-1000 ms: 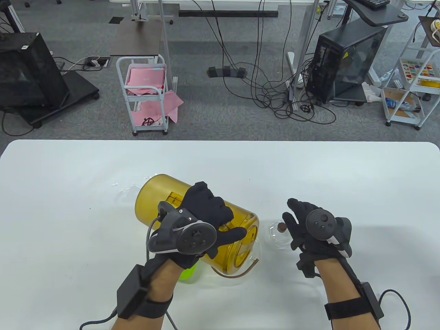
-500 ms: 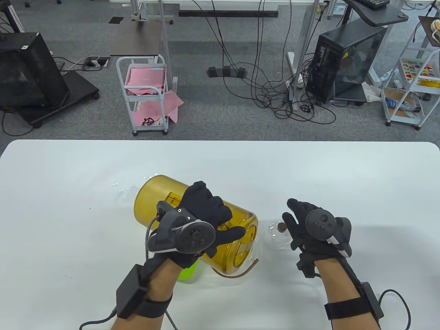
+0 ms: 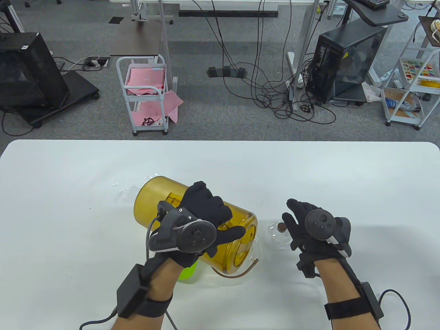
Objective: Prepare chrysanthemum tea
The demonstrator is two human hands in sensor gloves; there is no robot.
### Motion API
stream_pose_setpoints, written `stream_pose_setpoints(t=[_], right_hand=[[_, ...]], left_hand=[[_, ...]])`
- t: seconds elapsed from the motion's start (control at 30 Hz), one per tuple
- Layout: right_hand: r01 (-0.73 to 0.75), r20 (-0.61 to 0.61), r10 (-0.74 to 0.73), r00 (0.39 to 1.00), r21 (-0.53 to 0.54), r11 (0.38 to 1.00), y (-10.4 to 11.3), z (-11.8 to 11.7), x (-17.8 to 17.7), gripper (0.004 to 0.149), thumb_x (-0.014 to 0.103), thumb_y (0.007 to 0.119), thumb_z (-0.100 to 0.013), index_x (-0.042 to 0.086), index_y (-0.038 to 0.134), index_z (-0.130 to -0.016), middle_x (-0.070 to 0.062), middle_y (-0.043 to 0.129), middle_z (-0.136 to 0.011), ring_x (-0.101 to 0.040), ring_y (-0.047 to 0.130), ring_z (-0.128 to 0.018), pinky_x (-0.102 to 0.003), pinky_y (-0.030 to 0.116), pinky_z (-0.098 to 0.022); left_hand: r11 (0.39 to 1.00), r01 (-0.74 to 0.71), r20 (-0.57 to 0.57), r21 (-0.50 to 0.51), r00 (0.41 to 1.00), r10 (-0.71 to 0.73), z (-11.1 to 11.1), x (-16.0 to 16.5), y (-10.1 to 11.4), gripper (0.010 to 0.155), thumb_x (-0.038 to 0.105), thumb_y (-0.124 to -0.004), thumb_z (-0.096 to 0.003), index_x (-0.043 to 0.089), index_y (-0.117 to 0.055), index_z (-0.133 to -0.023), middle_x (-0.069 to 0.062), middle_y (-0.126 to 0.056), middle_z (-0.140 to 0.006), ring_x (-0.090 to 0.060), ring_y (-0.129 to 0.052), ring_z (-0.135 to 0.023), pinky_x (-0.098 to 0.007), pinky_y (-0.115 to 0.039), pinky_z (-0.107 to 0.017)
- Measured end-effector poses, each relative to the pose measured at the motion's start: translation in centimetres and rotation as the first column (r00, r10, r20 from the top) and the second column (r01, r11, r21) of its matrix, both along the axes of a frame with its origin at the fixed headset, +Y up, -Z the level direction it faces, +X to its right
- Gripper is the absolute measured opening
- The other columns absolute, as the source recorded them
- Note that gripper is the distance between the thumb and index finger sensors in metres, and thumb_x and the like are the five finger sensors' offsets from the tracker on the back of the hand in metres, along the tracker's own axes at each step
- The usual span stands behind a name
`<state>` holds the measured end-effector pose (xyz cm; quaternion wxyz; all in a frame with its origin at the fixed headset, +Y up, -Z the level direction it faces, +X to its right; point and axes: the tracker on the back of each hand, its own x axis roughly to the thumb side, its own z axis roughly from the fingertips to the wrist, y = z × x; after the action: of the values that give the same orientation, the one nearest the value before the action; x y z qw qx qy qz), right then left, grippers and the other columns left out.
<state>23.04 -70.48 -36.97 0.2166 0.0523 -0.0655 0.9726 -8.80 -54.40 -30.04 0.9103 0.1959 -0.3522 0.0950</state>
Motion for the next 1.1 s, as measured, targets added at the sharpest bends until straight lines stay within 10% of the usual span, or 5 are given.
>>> stream_pose_setpoints(t=[1.1], right_hand=[[-0.007, -0.006, 0.007, 1.000, -0.005, 1.000, -0.08, -0.04, -0.17, 0.060, 0.056, 0.068, -0.056, 0.027, 0.066, -0.108, -0.002, 0.072, -0.106, -0.036, 0.073, -0.104, -0.065, 0.051, -0.075]], left_hand=[[1.000, 0.016, -0.006, 0.000, 1.000, -0.016, -0.03, 0.26, -0.13, 0.050, 0.073, -0.089, -0.0449, 0.025, -0.099, -0.057, -0.003, -0.103, -0.048, -0.034, -0.094, -0.053, -0.069, -0.056, -0.074]])
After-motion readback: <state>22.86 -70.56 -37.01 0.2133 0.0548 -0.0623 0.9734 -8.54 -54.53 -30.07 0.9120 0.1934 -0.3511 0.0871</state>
